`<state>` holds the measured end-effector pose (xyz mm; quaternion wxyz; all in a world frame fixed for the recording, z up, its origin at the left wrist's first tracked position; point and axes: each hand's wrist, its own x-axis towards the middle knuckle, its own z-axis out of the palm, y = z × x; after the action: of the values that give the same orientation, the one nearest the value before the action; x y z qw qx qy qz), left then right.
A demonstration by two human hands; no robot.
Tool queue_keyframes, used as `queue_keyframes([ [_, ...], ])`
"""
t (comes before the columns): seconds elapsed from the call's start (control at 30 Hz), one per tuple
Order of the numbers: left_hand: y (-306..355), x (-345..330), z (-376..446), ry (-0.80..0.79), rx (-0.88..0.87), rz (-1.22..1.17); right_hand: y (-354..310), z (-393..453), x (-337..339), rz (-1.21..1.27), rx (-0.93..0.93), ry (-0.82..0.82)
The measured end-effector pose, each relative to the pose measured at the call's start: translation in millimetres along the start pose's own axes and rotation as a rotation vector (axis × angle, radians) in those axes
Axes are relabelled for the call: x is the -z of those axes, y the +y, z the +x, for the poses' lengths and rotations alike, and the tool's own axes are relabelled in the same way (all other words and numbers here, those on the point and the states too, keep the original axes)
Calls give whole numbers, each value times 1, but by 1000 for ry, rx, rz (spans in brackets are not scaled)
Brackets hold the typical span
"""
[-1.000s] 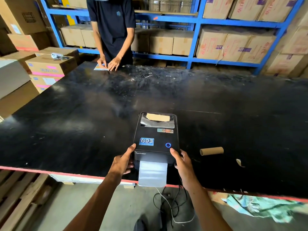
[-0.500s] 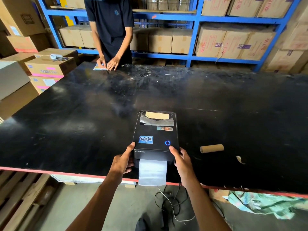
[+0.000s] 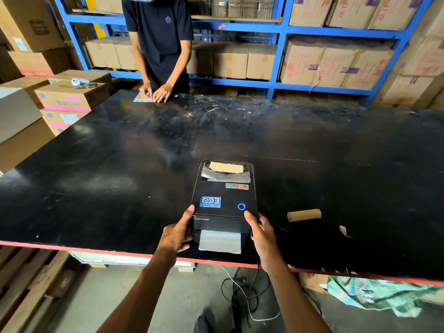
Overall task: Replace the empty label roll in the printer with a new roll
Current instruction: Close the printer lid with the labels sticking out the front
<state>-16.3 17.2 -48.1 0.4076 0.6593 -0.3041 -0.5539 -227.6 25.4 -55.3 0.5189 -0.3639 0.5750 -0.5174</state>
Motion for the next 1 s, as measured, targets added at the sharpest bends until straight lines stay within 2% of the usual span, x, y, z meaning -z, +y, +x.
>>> queue_keyframes([
  [1.0, 5, 2, -5, -28, 34, -7, 2, -8, -6, -44, 46, 54],
])
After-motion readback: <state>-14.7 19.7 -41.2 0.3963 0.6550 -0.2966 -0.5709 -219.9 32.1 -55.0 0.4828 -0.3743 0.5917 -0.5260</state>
